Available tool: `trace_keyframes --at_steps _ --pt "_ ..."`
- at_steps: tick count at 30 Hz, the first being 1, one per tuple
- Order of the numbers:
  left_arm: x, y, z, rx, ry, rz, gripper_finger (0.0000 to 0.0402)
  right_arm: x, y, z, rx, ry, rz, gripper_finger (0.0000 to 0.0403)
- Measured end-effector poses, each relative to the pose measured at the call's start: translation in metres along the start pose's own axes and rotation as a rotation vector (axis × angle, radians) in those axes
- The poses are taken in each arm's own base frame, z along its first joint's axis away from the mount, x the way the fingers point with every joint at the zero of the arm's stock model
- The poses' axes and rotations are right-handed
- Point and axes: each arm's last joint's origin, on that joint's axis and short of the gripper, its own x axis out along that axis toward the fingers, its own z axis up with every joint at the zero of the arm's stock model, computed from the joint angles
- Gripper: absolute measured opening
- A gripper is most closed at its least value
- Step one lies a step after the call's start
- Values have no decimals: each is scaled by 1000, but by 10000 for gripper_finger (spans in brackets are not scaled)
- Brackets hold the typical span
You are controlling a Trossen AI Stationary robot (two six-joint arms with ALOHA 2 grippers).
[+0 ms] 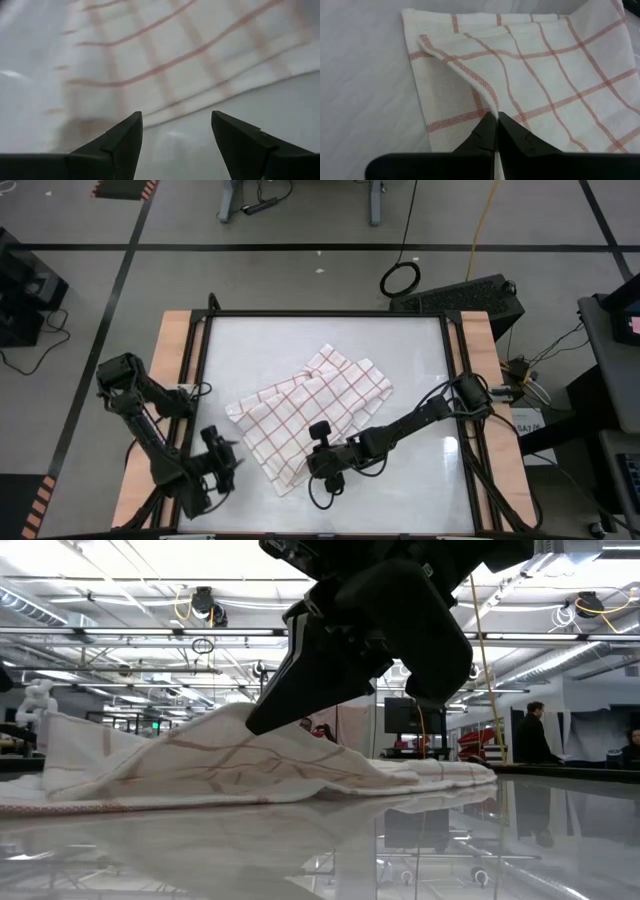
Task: Roll towel
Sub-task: Fold the white checkered towel
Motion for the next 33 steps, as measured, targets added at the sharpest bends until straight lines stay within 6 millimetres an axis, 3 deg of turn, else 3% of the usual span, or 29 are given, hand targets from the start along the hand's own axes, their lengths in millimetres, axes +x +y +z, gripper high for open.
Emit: trace_keyframes --at_steps 10,16,22,26,33 --pt "21 -50 -11 33 -38 -260 242 0 0 0 38 0 11 4" --pt "43 -55 -17 93 -26 -198 242 0 2 0 103 -3 51 4" --pt "55 -53 -10 129 -44 -144 242 0 2 0 119 2 52 8" --pt "59 -51 -6 136 -54 -116 242 -1 5 -2 107 18 57 39" --pt "63 -49 -3 128 -52 -98 242 -11 31 -3 35 45 -1 149"
